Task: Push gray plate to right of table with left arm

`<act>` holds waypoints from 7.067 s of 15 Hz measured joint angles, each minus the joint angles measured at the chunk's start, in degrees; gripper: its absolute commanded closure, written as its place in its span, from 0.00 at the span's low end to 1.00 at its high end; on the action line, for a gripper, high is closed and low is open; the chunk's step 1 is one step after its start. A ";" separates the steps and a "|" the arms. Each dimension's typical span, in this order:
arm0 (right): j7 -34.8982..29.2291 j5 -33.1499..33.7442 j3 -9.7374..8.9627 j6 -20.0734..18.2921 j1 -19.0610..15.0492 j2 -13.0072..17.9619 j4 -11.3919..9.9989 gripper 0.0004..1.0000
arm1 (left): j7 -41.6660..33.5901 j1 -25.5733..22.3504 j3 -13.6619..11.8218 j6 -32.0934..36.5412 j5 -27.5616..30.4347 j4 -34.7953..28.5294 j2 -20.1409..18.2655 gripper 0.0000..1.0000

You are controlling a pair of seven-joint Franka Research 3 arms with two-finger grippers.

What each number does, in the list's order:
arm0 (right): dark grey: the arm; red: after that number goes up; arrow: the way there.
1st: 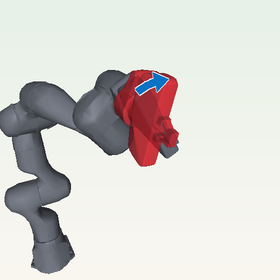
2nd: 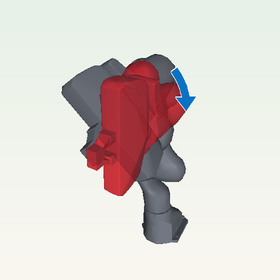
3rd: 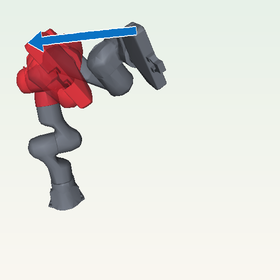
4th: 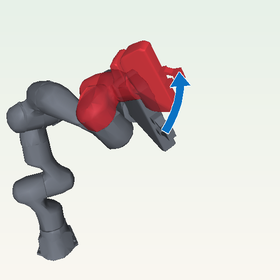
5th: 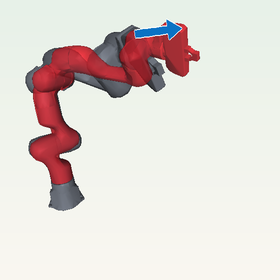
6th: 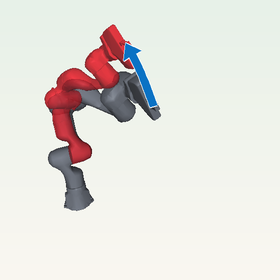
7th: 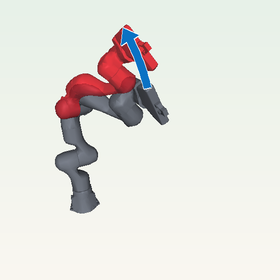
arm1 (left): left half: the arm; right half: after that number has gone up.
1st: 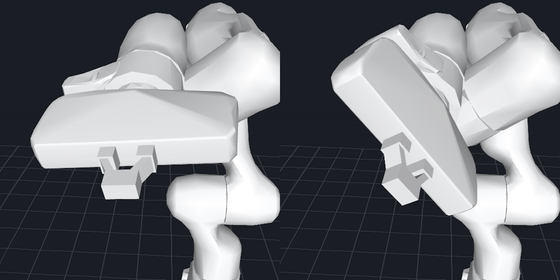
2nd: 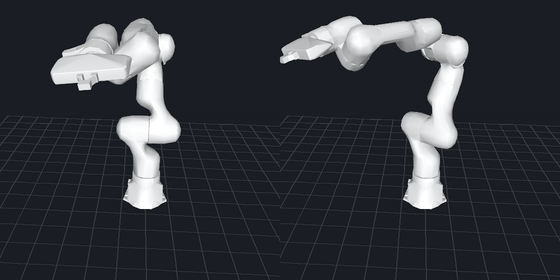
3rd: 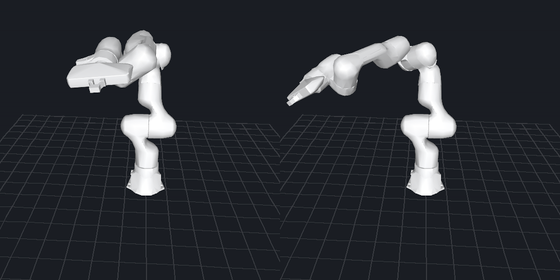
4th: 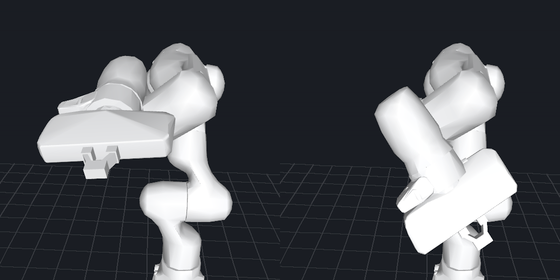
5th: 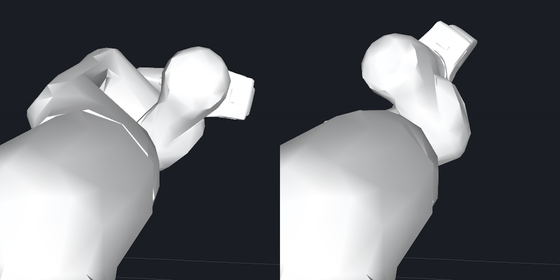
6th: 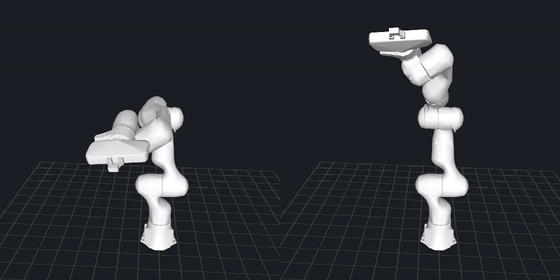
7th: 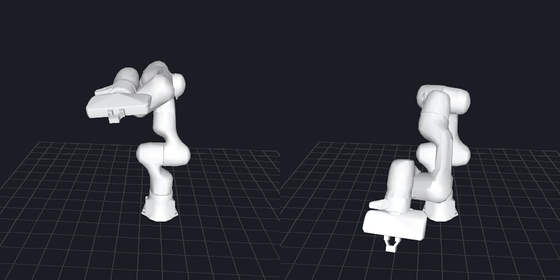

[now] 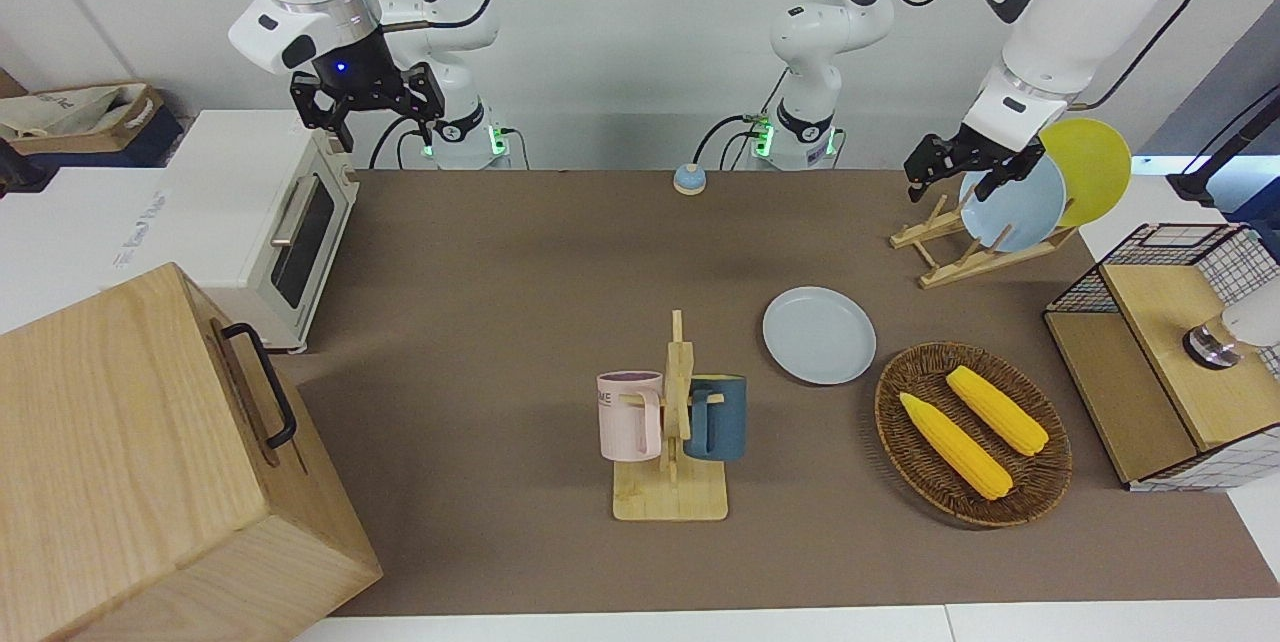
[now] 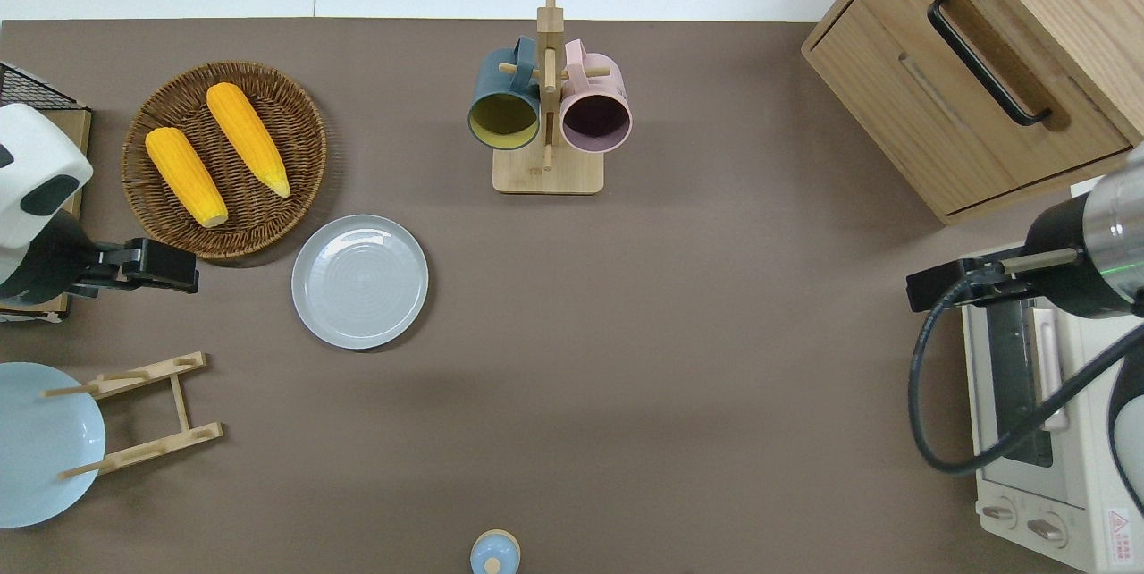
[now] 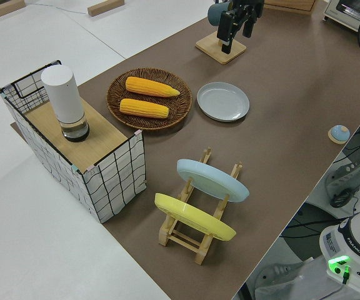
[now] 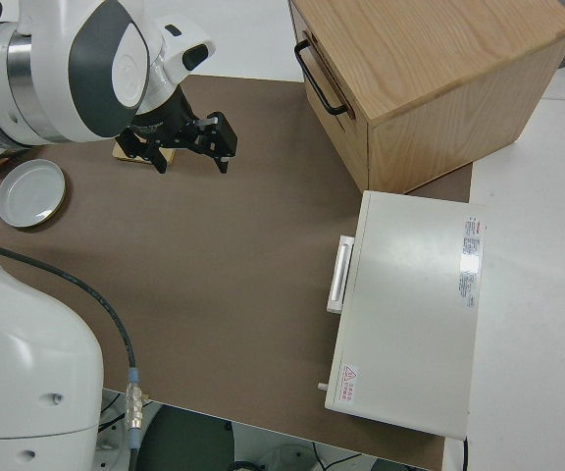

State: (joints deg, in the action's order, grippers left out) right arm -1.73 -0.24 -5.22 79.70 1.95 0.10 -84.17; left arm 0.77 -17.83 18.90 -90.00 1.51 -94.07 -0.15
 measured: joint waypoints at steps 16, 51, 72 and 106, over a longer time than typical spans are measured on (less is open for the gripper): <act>0.00 0.00 0.00 0.00 0.00 0.00 0.00 0.02 | 1.27 0.30 0.46 0.17 0.15 -0.01 -0.02 0.01; 0.00 0.00 0.00 0.00 0.00 0.00 0.00 0.02 | 7.38 0.41 0.41 -48.62 2.31 -38.01 2.74 0.01; 0.00 0.00 0.00 0.00 0.00 0.00 0.00 0.02 | 10.28 1.88 0.66 -54.30 2.30 -40.19 5.71 1.00; 0.00 0.00 0.00 0.00 0.00 0.00 0.00 0.02 | 57.93 42.09 1.05 -54.76 -4.46 -17.05 24.07 1.00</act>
State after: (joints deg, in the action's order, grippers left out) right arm -1.73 -0.24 -5.22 79.70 1.95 0.10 -84.17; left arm 58.70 24.27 19.96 -144.76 -2.95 -111.12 23.92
